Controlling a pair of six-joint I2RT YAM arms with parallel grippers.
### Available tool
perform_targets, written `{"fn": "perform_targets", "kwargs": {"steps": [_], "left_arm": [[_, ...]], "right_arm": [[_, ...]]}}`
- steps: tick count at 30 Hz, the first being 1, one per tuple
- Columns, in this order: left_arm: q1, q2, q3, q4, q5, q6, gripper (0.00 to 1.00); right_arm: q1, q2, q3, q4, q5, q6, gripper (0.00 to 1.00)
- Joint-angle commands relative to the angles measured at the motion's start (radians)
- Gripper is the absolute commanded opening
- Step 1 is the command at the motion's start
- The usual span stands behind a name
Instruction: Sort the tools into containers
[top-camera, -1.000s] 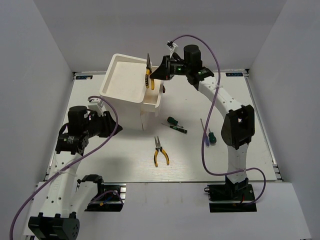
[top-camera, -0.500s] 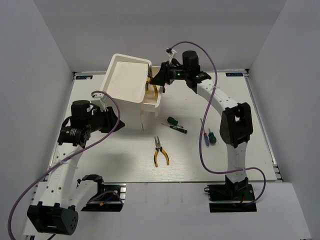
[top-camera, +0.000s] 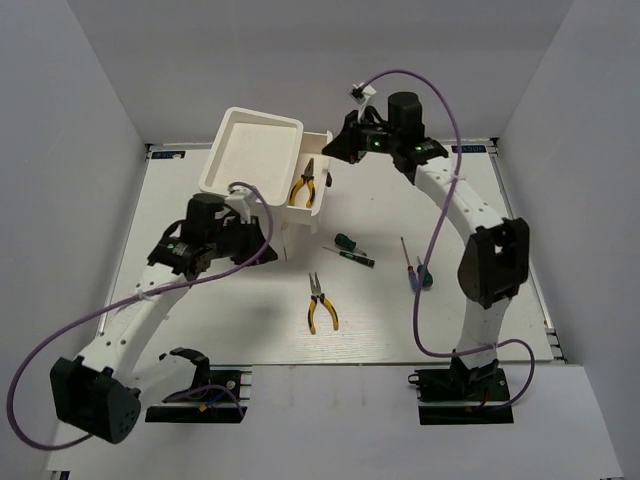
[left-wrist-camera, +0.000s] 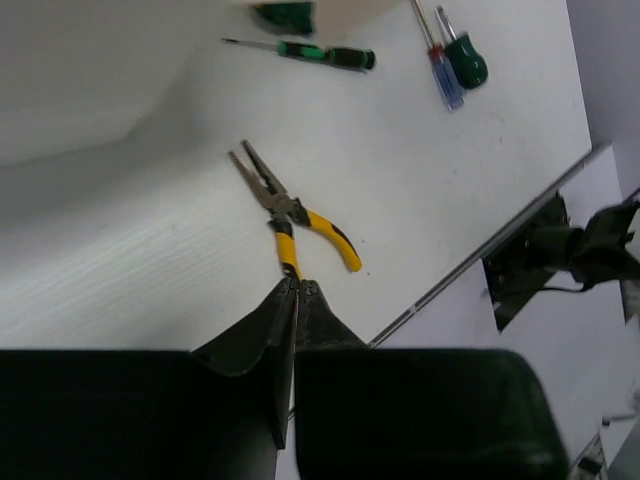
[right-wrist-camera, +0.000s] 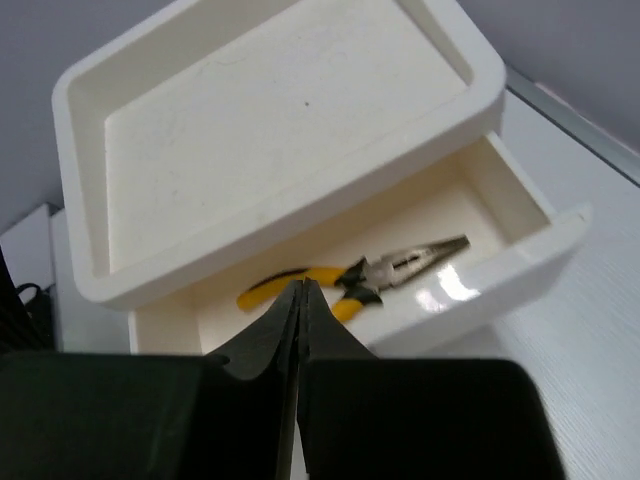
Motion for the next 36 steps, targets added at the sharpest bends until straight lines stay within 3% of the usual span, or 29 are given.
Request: {"fn": "perform_targets", "kwargs": {"steps": [1,3,4,5,7,10,15,22,31,34,35,36], "left_arm": [[-0.137,0.058,0.024,0.061,-0.071,-0.057,0.15],[-0.224,0.105,0.033,0.061,-0.126,-0.08,0.15],[-0.313,0.149,0.042,0.061,-0.198,-0.106,0.17],[-0.358,0.171,0.053,0.061,-0.238,-0.12,0.24],[-0.467,0.214,0.077,0.013,-0.339,-0.144,0.32],[-0.571,0.289,0.077,-0.022,-0.438,-0.155,0.54],[-0.617,0.42,0.05,-0.002,-0.568,-0.189,0.64],[-0.636,0.585,0.111,0.027,-0.651,-0.23,0.66],[-0.645,0.65,0.093,0.072,-0.633,-0.23,0.55],[-0.654,0.65,0.083,0.062,-0.643,-0.23,0.45],[-0.654,0.65,0.073,0.062,-0.643,-0.23,0.35],[-0.663,0.65,0.073,0.052,-0.654,-0.23,0.32]], "right_arm": [[-0.019,-0.181,-0.08,-0.11,0.152,-0.179,0.0],[-0.035,-0.244,-0.232,-0.108,0.2,-0.253,0.05],[-0.055,-0.296,-0.27,-0.11,0.255,-0.286,0.28],[-0.062,-0.31,-0.333,-0.117,0.308,-0.31,0.47],[-0.086,-0.336,-0.403,-0.134,0.335,-0.328,0.49],[-0.121,-0.398,-0.51,-0.177,0.329,-0.325,0.5],[-0.177,-0.462,-0.639,-0.171,0.306,-0.29,0.5],[-0.217,-0.507,-0.694,-0.176,0.257,-0.268,0.5],[-0.269,-0.533,-0.725,-0.174,0.235,-0.25,0.5],[-0.284,-0.539,-0.736,-0.171,0.229,-0.236,0.5],[-0.287,-0.537,-0.74,-0.17,0.224,-0.23,0.5],[-0.289,-0.537,-0.74,-0.17,0.221,-0.229,0.5]]}}
